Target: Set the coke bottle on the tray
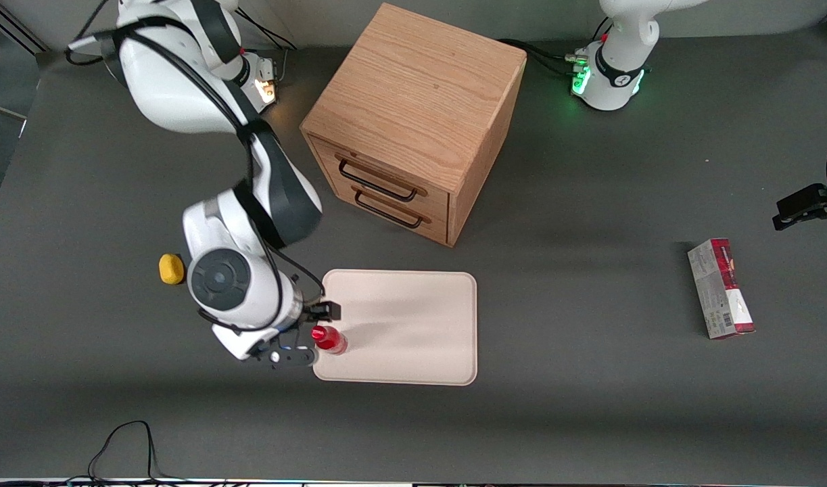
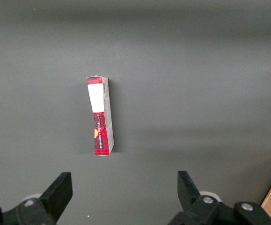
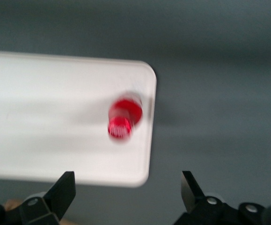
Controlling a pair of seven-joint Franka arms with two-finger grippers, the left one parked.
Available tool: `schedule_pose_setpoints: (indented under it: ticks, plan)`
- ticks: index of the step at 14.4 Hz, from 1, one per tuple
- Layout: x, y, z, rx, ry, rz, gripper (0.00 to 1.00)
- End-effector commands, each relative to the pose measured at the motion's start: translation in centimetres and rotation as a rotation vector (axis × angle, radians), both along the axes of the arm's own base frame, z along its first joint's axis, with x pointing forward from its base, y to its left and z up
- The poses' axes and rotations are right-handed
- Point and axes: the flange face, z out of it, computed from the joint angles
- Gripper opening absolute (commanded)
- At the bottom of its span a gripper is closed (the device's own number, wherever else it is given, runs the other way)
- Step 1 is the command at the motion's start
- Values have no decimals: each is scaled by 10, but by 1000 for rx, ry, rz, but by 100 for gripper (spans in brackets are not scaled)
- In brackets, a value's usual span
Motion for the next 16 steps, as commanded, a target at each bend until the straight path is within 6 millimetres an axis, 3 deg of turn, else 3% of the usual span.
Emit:
schedule_pose_setpoints:
  ticks: [1,4,9,13,16]
  plan:
    - [-39,-13,71,-45,64,-21,100]
    - [-68,-36,127,-64,99,-24,100]
    - [-110,-84,175,-60,99,-66,100]
    - [-137,-161,189,28,4,-116,100]
    - [-141,-222,192,83,-39,-153,100]
